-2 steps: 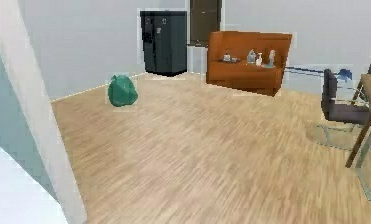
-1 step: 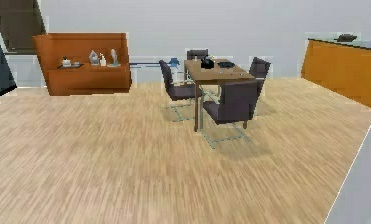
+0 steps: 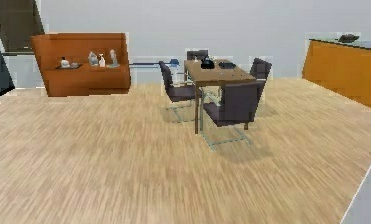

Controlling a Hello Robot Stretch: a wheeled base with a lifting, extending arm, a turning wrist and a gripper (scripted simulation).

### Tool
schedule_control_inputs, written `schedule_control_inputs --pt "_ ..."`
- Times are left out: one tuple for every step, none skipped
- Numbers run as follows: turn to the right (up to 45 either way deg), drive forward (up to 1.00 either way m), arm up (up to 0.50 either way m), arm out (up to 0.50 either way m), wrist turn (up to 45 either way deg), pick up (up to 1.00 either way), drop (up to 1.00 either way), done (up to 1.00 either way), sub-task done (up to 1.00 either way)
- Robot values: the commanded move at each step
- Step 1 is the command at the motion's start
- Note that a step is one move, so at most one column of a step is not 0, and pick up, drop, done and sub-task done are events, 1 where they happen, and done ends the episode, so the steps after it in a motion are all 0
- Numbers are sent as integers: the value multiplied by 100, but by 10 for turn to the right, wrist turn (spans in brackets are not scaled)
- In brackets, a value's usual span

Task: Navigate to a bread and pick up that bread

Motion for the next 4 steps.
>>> schedule_control_inputs --pt "-60 0 0 0 0 0 0 0 0" --pt "0 65 0 0 0 0 0 0 0" --pt "420 0 0 0 0 0 0 0 0" --pt "0 45 0 0 0 0 0 0 0"
